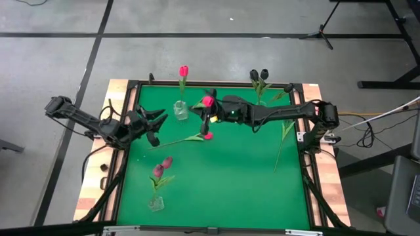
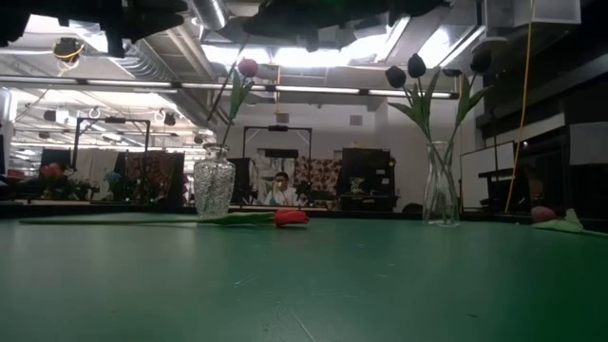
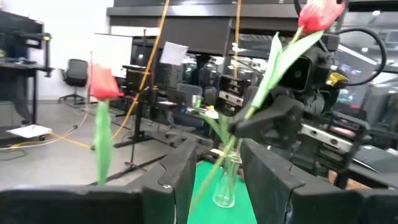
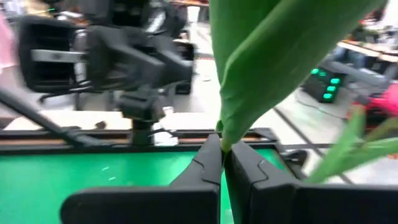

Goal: Sort flowers into vase by color
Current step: Put the top pink flower into the top left transparent vase

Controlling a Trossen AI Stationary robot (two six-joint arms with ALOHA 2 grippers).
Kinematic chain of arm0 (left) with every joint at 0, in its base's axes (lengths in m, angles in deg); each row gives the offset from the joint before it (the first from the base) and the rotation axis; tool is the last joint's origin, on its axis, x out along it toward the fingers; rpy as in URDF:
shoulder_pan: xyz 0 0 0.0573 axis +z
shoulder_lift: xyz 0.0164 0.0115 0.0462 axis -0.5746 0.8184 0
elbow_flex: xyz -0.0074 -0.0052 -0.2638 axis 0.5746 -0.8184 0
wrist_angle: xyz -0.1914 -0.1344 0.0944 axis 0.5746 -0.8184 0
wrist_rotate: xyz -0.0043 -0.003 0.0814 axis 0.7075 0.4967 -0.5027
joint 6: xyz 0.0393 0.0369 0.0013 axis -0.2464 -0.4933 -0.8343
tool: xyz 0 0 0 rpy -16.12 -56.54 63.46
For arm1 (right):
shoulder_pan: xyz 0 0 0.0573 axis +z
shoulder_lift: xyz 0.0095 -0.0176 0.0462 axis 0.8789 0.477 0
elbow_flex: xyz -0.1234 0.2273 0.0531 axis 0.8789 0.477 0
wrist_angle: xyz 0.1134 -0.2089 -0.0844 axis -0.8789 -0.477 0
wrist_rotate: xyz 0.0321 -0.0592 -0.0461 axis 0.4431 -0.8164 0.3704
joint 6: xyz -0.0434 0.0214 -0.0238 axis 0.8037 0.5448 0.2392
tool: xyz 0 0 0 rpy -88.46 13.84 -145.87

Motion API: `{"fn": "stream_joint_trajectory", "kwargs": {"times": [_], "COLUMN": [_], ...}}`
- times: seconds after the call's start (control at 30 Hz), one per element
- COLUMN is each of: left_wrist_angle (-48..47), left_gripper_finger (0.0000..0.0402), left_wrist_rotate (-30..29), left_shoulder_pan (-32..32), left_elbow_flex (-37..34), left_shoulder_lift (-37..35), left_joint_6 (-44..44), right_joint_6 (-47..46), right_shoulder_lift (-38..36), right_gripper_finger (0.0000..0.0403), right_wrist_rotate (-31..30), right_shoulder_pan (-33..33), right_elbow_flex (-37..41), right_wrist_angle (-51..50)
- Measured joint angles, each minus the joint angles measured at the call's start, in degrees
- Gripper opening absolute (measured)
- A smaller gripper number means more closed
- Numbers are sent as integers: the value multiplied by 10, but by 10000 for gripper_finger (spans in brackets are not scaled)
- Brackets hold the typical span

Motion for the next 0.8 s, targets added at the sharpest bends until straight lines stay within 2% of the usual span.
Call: {"fn": "stream_joint_trajectory", "kwargs": {"times": [0.23,0.5,0.8], "left_wrist_angle": [-16,-41,-42], "left_gripper_finger": [125,125,125], "left_wrist_rotate": [-14,-15,-15], "left_shoulder_pan": [-2,-2,-2], "left_elbow_flex": [0,0,0], "left_shoulder_lift": [-9,-9,-9], "left_joint_6": [1,17,17], "right_joint_6": [-1,-9,-7], "right_shoulder_lift": [3,53,97], "right_gripper_finger": [3,3,4], "right_wrist_rotate": [11,33,42], "right_shoulder_pan": [-45,-74,-88], "right_elbow_flex": [0,-23,-86], "right_wrist_angle": [26,41,-40]}}
